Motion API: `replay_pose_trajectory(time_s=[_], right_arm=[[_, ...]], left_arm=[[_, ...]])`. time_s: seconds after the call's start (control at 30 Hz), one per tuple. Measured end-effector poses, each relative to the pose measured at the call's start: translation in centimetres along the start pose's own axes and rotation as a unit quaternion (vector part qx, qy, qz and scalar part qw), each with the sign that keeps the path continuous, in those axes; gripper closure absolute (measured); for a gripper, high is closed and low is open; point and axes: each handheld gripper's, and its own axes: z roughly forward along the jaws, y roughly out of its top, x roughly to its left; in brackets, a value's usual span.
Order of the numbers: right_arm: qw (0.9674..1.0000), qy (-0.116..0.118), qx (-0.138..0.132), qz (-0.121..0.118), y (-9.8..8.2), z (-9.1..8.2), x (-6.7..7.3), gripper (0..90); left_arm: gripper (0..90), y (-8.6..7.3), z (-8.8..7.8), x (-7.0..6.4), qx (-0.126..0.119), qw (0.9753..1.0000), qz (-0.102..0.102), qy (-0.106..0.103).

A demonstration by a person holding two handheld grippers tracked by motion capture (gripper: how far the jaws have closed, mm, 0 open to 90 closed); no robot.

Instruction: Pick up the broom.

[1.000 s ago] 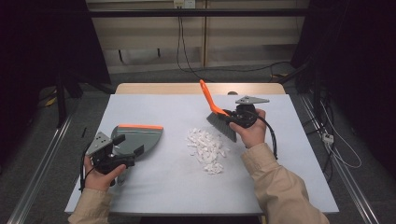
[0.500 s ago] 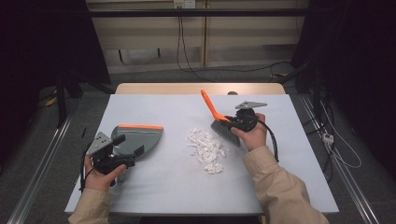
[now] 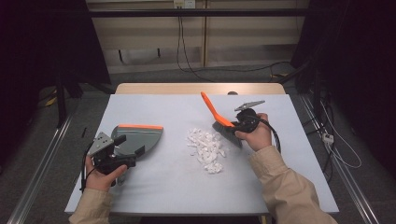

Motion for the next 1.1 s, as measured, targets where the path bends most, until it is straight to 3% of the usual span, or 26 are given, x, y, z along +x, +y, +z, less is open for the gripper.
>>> replay_pose_trajectory(time_s=[0.13, 0.23, 0.37, 0.6, 0.67, 0.77, 0.87, 1.0, 1.1], right_arm=[[0.9996, -0.01, 0.021, -0.013, 0.2, -0.2, -0.1, 71.5], [0.9993, -0.009, 0.035, -0.007, 0.4, -0.2, -0.4, 71.6], [0.9998, -0.003, 0.021, -0.003, 0.4, 0.0, -0.5, 71.7], [0.9984, 0.034, -0.026, -0.038, 1.6, 0.9, -0.7, 71.7], [0.9958, 0.043, -0.034, -0.073, 2.6, 1.8, -0.8, 71.7], [0.9924, 0.061, -0.044, -0.097, 3.4, 2.9, -0.9, 71.7], [0.9889, 0.07, -0.035, -0.126, 4.3, 4.2, -0.8, 71.7], [0.9831, 0.085, -0.023, -0.16, 5.0, 5.5, -0.4, 71.7], [0.9802, 0.1, -0.022, -0.169, 5.2, 6.1, 0.2, 71.6]], left_arm=[[8.6, 0.0, -0.1, 0.0, -0.001, 1.0, 0.0, 0.001], [8.6, 0.0, -0.1, 0.0, 0.0, 1.0, 0.001, 0.002], [8.6, 0.0, -0.3, 0.1, -0.003, 1.0, -0.001, 0.003], [8.6, 0.0, -0.2, 0.1, -0.003, 1.0, -0.003, 0.004], [8.6, 0.0, -0.2, 0.1, -0.003, 1.0, -0.004, 0.004], [8.6, 0.1, -0.4, 0.2, -0.004, 0.9999, -0.005, 0.01], [8.6, 0.1, -0.5, 0.3, -0.007, 0.9998, -0.008, 0.014], [8.6, 0.0, -0.5, 0.4, -0.005, 0.9998, -0.006, 0.017], [8.5, 0.0, -0.5, 0.5, -0.004, 0.9998, -0.007, 0.02]])
